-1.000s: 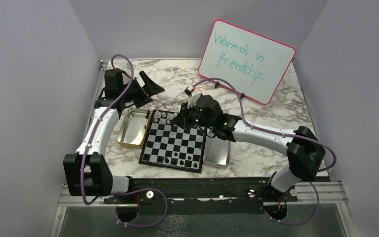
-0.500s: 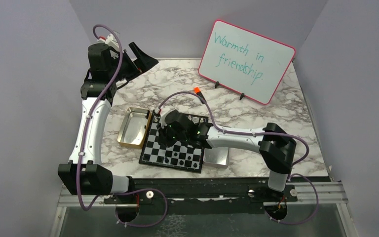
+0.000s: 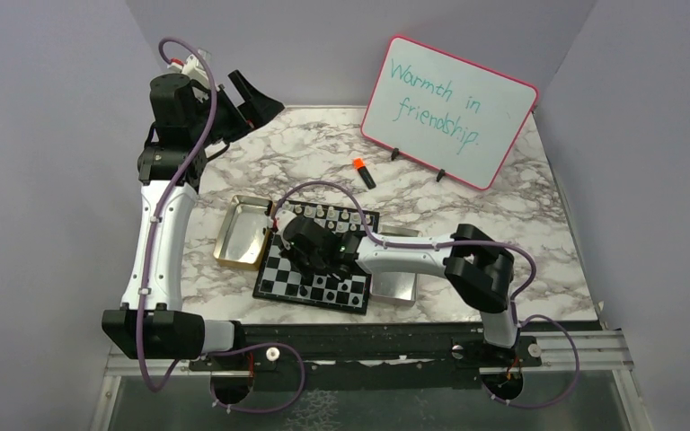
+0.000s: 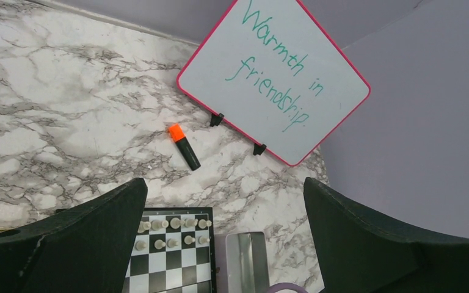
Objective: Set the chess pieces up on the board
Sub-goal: Place the chess piece on the chessboard.
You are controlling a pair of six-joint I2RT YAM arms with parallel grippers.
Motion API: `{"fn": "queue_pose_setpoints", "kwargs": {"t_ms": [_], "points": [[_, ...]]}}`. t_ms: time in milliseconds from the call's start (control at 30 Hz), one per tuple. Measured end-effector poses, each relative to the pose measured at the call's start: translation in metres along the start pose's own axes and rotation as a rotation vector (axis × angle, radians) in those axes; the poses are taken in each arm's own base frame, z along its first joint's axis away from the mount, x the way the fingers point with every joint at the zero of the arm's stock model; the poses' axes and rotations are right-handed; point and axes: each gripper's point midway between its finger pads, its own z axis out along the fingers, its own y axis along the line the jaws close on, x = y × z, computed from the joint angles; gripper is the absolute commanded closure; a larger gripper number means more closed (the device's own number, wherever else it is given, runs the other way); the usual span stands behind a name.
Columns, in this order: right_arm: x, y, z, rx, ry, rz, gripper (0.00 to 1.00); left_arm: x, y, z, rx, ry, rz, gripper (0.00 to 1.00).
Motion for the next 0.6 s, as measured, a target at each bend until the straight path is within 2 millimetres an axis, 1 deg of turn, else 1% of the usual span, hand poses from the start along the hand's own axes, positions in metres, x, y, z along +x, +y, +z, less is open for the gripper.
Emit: {"fn": "queue_pose_setpoints", "kwargs": {"t_ms": [100,300,467,533,600], "points": [[0.005,-0.002,0.003,0.009,0.013,-0.006,0.97,0.001,-0.002,-0.004,0.000,0.001,0.004,0.01],[0.005,-0.001,0.006,0.010,0.018,-0.009,0.97,0.003,-0.001,-0.005,-0.005,0.008,0.002,0.01],[0.004,0.005,0.008,0.001,0.016,-0.015,0.97,0.003,0.000,-0.005,-0.007,0.010,0.001,0.01],[0.005,0.008,0.008,-0.003,0.018,-0.019,0.95,0.003,0.000,-0.005,-0.007,0.011,0.003,0.01],[0.005,0.009,0.008,0.000,0.020,-0.015,0.91,0.004,0.000,-0.005,-0.008,0.011,0.005,0.01]]}}
